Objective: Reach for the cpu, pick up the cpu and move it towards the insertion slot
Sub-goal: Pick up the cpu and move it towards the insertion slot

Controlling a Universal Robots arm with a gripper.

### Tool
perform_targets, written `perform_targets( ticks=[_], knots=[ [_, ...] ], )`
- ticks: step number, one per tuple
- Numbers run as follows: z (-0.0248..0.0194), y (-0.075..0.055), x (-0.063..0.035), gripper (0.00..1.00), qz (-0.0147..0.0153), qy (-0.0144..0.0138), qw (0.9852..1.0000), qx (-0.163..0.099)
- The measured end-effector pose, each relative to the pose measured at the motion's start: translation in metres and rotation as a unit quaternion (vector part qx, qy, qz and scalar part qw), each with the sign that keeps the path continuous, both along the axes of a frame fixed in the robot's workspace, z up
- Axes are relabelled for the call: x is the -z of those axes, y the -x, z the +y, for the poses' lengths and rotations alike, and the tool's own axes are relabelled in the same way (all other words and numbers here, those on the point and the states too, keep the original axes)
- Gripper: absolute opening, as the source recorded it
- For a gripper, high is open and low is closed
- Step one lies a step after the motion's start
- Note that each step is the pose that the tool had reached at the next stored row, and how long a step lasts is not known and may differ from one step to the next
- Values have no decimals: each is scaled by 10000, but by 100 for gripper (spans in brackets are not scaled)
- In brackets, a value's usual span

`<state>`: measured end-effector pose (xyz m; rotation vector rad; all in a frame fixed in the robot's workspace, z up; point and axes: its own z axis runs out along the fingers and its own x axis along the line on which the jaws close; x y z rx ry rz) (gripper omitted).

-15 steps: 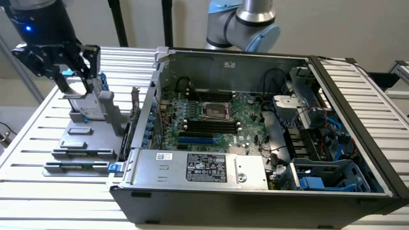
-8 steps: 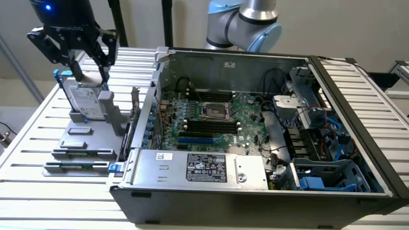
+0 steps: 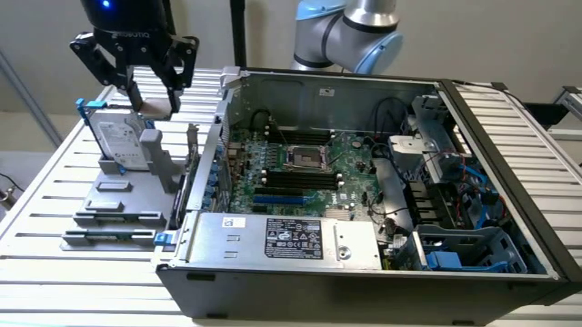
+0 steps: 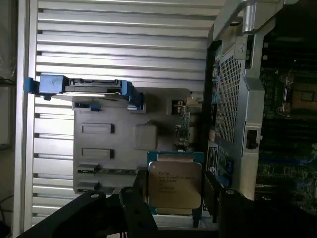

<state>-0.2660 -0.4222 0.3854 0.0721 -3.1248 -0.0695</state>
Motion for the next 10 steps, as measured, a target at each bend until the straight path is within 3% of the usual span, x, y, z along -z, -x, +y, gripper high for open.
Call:
perform_targets(
  ticks=[10],
  knots=[
    [22, -456, -34, 55, 0, -1, 10000, 0]
  ],
)
